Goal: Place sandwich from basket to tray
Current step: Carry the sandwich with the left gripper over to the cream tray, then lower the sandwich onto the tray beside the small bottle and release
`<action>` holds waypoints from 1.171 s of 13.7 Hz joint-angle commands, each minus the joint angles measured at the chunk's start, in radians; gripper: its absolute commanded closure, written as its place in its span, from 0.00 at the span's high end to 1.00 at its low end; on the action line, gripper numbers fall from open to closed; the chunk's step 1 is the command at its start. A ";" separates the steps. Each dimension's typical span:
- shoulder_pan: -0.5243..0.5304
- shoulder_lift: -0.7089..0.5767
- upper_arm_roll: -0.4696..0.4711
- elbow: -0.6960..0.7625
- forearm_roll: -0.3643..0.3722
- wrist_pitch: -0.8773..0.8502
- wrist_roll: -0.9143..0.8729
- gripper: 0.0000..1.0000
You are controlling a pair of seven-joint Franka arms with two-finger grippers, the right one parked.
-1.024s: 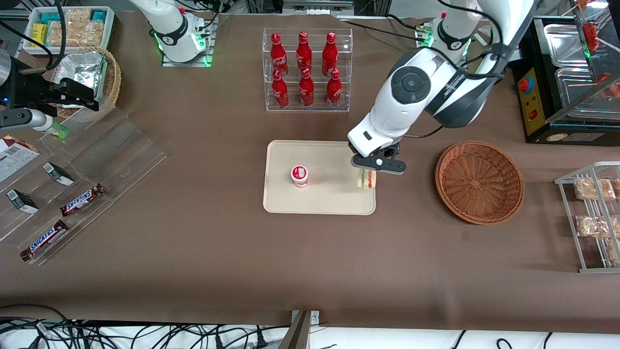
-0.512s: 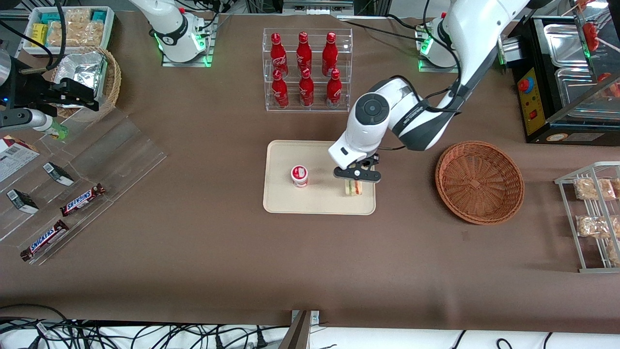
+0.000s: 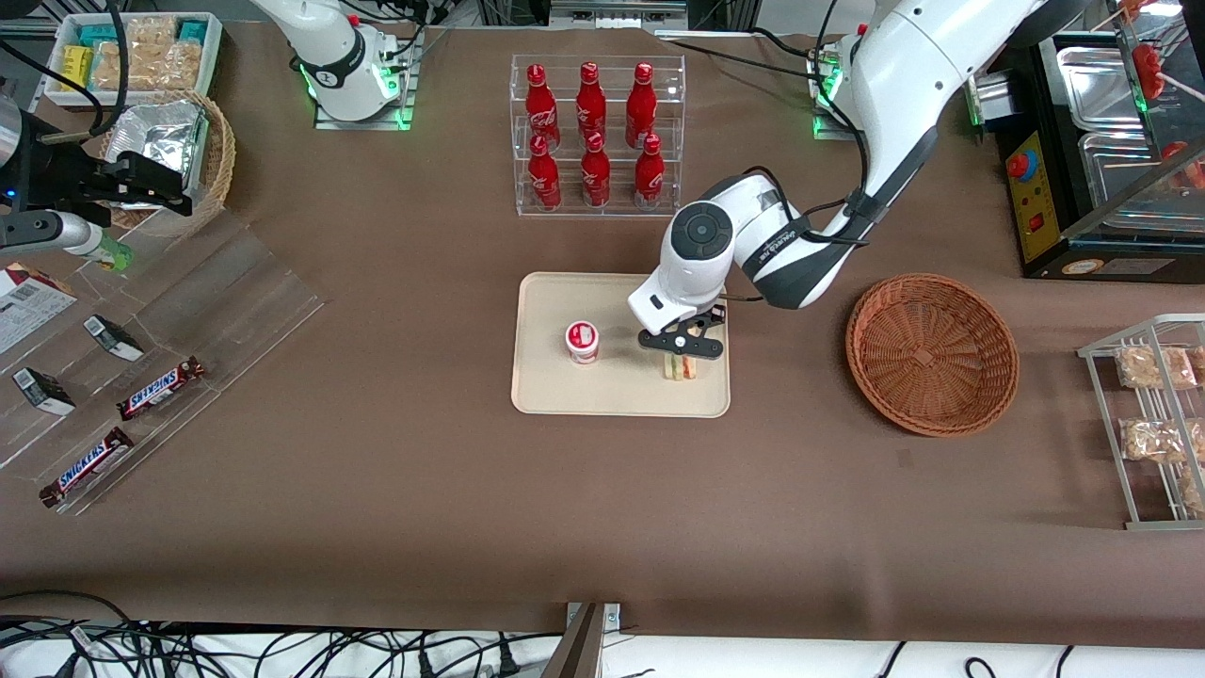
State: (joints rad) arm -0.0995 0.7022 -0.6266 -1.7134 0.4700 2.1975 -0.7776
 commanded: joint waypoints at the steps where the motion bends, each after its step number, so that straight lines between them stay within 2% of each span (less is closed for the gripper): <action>1: -0.006 0.009 0.002 -0.006 0.027 0.002 -0.022 0.00; 2: -0.006 0.016 0.004 -0.006 0.030 0.004 -0.022 0.00; 3: -0.006 0.019 0.004 -0.005 0.035 0.004 -0.026 0.12; 5: -0.006 0.016 0.004 0.003 0.036 0.004 -0.105 0.50; 6: -0.006 0.011 0.004 0.004 0.047 0.002 -0.133 0.63; 7: -0.002 0.008 0.004 0.006 0.050 0.002 -0.135 0.88; 8: -0.002 -0.001 0.002 0.008 0.048 0.002 -0.135 1.00; 12: 0.012 -0.073 -0.005 0.038 0.047 -0.009 -0.192 1.00; 16: 0.059 -0.245 -0.005 0.066 -0.022 -0.111 -0.242 1.00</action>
State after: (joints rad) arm -0.0712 0.5645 -0.6278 -1.6413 0.4831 2.1599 -0.9875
